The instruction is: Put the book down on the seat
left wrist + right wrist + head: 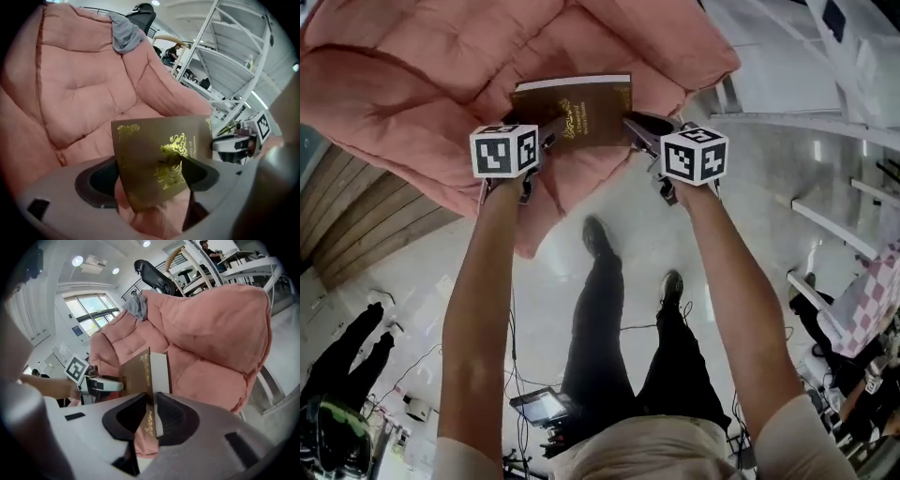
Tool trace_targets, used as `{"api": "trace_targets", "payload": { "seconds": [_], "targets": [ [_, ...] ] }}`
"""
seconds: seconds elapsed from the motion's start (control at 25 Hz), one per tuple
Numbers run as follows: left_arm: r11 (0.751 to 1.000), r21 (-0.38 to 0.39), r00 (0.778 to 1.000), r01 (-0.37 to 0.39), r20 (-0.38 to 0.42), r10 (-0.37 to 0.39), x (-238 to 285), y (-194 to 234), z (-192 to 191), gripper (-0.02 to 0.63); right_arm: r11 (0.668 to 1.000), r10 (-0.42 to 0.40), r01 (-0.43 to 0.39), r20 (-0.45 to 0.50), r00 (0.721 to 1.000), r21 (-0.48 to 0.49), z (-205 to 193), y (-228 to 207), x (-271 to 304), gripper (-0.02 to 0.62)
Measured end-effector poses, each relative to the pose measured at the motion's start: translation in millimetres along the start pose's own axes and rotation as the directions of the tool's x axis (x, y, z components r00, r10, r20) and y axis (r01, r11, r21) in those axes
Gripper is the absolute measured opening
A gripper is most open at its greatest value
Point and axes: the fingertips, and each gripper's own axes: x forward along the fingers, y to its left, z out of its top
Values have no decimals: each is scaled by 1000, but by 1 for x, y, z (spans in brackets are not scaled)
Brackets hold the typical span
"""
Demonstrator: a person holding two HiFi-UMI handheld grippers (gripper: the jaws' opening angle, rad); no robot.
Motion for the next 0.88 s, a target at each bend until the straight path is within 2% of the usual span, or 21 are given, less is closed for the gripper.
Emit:
{"api": "trace_targets", "payload": {
  "seconds": [0.12, 0.28, 0.4, 0.52, 0.64, 0.88],
  "targets": [
    [998, 63, 996, -30, -81, 35, 10, 1, -15, 392, 998, -54, 55, -35, 998, 21, -16, -15, 12, 55],
    [993, 111, 993, -27, -113, 39, 16, -4, -20, 392, 996, -80, 81, -41, 996, 44, -22, -25, 13, 55],
    [996, 92, 991, -8, -135, 20, 20, -6, -27, 392, 993, -97, 100, -51, 994, 57, -21, -29, 13, 69],
    [995, 93, 991, -25, -128, 37, 16, -4, -23, 392, 991, -106, 110, -59, 993, 74, -20, -30, 15, 94],
    [998, 60, 992, -8, -122, 15, 14, -4, -26, 391, 990, -116, 122, -87, 989, 70, -21, -28, 15, 103],
    [1000, 12, 998, -4, -61, 5, -10, -9, -8, 391, 987, -149, 154, -94, 984, 42, -2, -26, 0, 115]
  ]
}}
